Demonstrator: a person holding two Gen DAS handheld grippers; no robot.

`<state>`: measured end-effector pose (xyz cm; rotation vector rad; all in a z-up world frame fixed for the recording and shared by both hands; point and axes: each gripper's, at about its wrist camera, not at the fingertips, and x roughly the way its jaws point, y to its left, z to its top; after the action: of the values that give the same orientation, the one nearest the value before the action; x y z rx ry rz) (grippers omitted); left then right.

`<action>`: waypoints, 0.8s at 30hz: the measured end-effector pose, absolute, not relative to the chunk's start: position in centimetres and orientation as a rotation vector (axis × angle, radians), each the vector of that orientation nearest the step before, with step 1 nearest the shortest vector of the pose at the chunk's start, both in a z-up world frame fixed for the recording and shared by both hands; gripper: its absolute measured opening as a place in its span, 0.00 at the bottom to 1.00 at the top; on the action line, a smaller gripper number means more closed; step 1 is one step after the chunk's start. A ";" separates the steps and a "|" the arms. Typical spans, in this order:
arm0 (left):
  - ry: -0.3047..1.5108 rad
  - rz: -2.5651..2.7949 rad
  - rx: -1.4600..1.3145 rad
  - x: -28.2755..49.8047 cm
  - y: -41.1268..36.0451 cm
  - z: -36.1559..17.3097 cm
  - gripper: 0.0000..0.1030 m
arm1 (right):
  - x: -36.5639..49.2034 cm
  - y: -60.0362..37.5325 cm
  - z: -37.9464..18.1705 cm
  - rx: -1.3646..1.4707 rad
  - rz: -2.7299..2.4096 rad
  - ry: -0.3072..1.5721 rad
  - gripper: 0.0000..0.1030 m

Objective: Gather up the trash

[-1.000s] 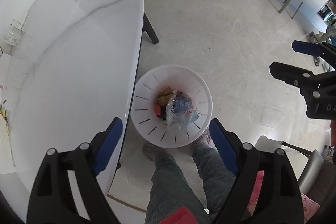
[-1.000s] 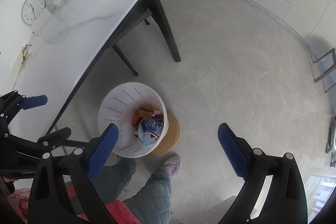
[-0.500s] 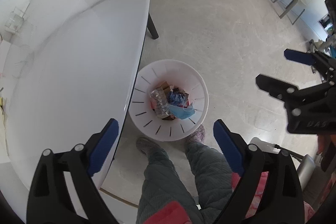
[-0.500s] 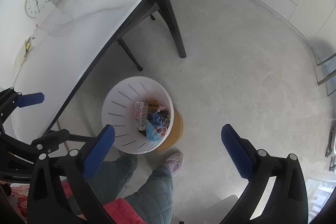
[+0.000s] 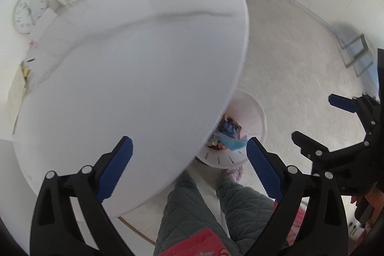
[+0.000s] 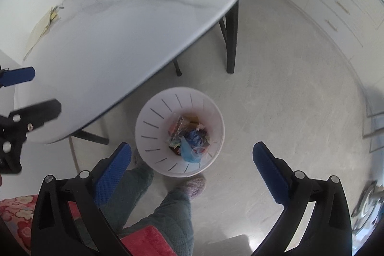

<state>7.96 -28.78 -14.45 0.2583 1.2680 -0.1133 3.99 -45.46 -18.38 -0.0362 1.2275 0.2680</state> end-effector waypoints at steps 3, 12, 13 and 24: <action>1.207 -0.080 0.221 8.0 -26.9 -11.5 0.89 | 4.4 -44.7 -14.9 -0.037 0.274 1.162 0.98; 1.024 -0.072 0.137 8.6 -22.8 -2.2 0.92 | 5.6 -42.4 -4.6 -0.082 0.271 0.966 0.98; 0.998 -0.067 0.137 8.6 -22.4 -1.3 0.92 | 5.8 -42.1 -3.2 -0.096 0.259 0.936 0.98; 0.843 -0.073 0.116 10.7 -19.5 3.7 0.92 | 7.1 -41.2 4.3 -0.080 0.152 0.743 0.98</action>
<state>10.67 -19.54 3.74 0.1158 0.8432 -0.0730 7.08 -41.20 4.31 -0.0801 0.7433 0.1520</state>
